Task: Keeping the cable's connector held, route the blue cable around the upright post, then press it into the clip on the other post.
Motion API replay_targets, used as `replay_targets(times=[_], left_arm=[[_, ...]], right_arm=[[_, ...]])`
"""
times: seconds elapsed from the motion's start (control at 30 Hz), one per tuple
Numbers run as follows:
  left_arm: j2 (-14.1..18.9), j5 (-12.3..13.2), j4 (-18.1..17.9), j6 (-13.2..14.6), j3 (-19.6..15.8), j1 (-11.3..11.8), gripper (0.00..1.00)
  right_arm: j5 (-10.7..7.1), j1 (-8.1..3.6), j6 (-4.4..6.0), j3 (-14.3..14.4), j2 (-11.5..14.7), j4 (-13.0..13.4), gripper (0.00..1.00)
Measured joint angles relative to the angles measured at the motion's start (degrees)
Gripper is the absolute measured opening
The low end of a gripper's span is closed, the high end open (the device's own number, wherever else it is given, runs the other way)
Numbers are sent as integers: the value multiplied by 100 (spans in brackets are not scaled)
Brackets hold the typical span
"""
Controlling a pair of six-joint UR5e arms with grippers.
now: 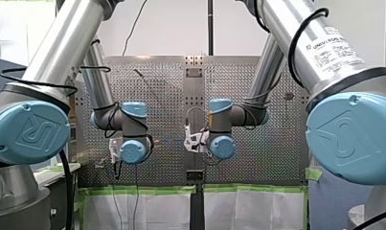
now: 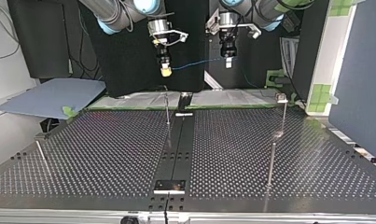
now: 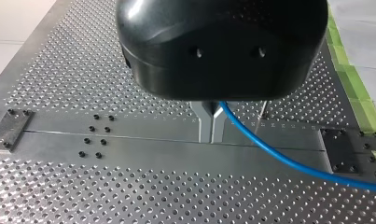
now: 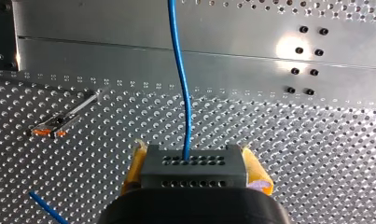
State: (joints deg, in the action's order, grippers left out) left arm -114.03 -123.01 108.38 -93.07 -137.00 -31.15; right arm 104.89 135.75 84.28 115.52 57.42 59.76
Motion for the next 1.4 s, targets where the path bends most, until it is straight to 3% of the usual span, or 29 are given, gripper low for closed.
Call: replay_targets(times=[0.57, 0.67, 0.93, 1.13, 1.4], left_arm=[[-14, -13, 13, 15, 0, -13, 0], [-108, -79, 111, 101, 0, -74, 0], [-241, -121, 488, 173, 0, -111, 0], [-244, -122, 804, 176, 0, -113, 0], [-247, -121, 895, 178, 0, -115, 0]], right_arm=[[-2, 0, -6, -6, 2, 1, 0], [39, 29, -48, -49, -36, -38, 0], [427, 60, -386, -454, -444, -445, 0], [509, 62, -425, -683, -740, -741, 0], [515, 61, -428, -716, -1158, -1093, 0]])
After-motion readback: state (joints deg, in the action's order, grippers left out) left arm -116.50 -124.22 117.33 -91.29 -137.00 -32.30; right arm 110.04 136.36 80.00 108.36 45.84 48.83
